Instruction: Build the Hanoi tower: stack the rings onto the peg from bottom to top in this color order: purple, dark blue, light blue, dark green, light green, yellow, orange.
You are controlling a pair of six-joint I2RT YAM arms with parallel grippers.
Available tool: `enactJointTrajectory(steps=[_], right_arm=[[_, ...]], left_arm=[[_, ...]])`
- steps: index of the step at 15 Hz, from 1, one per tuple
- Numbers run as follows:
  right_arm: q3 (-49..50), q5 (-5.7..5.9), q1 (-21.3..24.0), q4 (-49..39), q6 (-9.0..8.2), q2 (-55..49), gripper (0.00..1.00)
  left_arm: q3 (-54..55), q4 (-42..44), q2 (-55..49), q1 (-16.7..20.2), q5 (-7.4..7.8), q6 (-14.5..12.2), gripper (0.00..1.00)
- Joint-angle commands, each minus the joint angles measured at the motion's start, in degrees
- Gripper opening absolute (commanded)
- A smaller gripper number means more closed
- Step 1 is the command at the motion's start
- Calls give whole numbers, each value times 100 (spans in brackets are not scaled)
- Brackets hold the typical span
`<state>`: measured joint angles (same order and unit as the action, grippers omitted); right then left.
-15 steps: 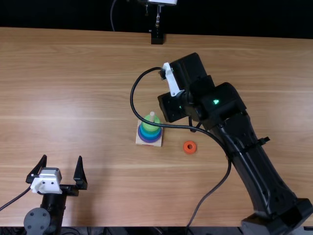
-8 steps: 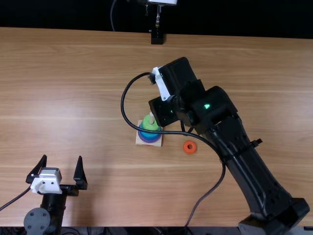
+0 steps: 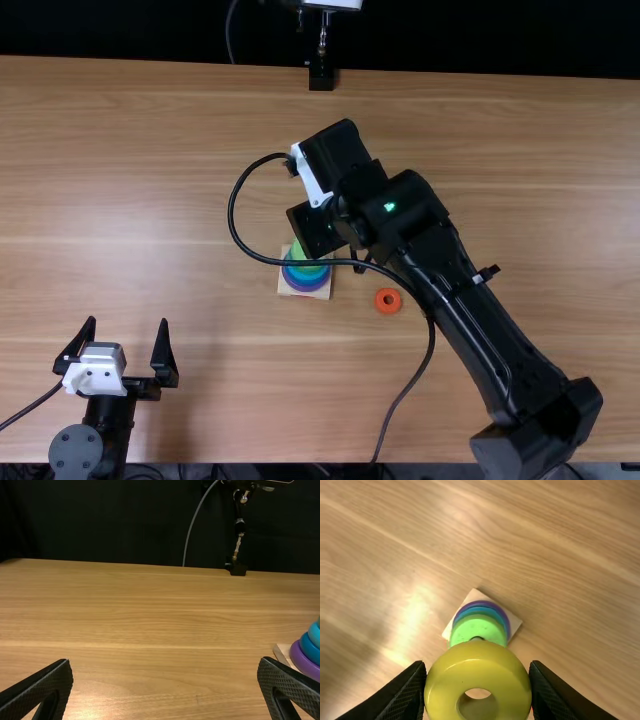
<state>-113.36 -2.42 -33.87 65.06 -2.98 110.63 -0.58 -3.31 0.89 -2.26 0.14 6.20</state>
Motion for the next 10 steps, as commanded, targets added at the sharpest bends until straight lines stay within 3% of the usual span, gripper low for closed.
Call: enactJointTrajectory(steps=[1, 10], right_arm=[[-160, -54, -103, -13, -39, 3, 0], [-134, -43, -138, -24, -39, 64, 0]], left_arm=[[58, -154, -89, -29, -77, -29, 100], [58, -154, -89, -29, -77, -29, 100]])
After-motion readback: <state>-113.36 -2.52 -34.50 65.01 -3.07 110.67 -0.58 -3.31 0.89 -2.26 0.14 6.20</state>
